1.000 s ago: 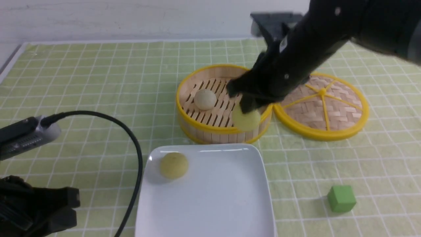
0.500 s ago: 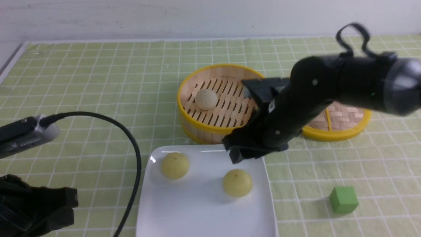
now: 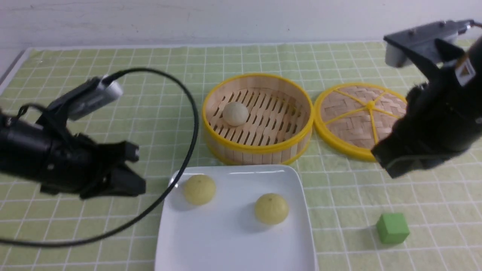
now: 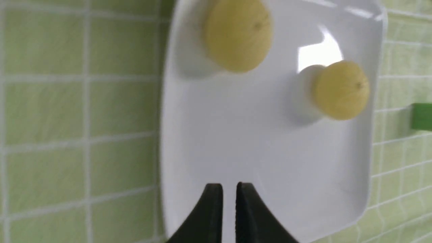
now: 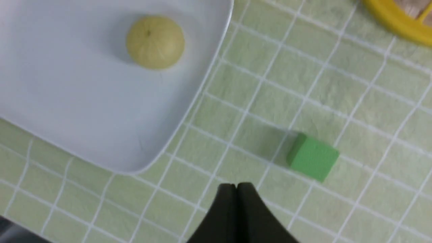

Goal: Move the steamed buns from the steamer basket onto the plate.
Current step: Use the left arm to grab the steamed stuffed bun that is closest to it

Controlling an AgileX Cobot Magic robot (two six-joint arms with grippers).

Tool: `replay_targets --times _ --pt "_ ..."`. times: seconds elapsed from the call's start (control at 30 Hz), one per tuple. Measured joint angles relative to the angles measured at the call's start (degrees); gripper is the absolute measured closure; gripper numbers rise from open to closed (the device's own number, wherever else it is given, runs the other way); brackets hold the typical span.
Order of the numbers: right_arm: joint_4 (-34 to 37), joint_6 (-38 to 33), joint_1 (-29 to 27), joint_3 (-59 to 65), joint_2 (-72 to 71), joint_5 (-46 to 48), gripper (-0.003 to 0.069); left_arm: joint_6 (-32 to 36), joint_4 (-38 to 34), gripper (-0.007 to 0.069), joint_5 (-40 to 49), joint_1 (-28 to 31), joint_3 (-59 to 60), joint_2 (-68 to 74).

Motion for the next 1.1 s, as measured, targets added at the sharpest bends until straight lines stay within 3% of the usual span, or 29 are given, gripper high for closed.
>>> replay_targets --times 0.13,0.3,0.4,0.57,0.73,0.83,0.9,0.93,0.97,1.03,1.1 --pt "1.0 0.2 0.0 10.5 -5.4 -1.6 0.0673 0.7 1.7 0.0622 0.5 -7.3 -17.4 13.2" --pt "1.9 0.2 0.0 17.7 -10.2 -4.2 0.0672 -9.5 11.2 0.0572 1.8 -14.6 -37.0 27.5" --pt "2.8 0.2 0.0 20.7 -12.7 -6.6 0.0670 -16.6 19.9 0.0461 4.6 -18.2 -51.1 37.6" --pt "3.4 0.2 0.0 21.4 -13.3 -8.4 0.0667 -21.8 30.4 0.0263 10.5 -21.0 -70.5 51.3" --pt "3.7 0.2 0.0 21.5 -13.3 -9.3 0.0667 -22.6 32.4 0.0193 12.7 -21.4 -79.8 59.4" --pt "3.8 0.2 0.0 21.6 -13.3 -9.5 0.0667 -22.6 32.6 0.0238 11.9 -21.4 -81.8 62.3" --pt "3.8 0.2 0.0 21.7 -13.3 -9.6 0.0666 -22.6 32.2 0.0354 11.7 -21.4 -82.0 62.9" --pt "3.8 0.2 0.0 21.7 -13.3 -9.6 0.0665 -22.6 32.2 0.0369 11.7 -21.4 -82.0 62.9" --pt "3.8 0.2 0.0 21.7 -13.3 -9.6 0.0664 -22.6 31.6 0.0494 12.7 -21.4 -82.3 62.6" --pt "3.8 0.2 0.0 21.7 -13.3 -9.2 0.0664 -22.5 31.2 0.0576 15.0 -21.4 -82.5 60.9" --pt "3.8 0.2 0.0 21.7 -13.3 -8.5 0.0662 -22.4 31.2 0.0594 18.1 -21.4 -83.0 58.9"
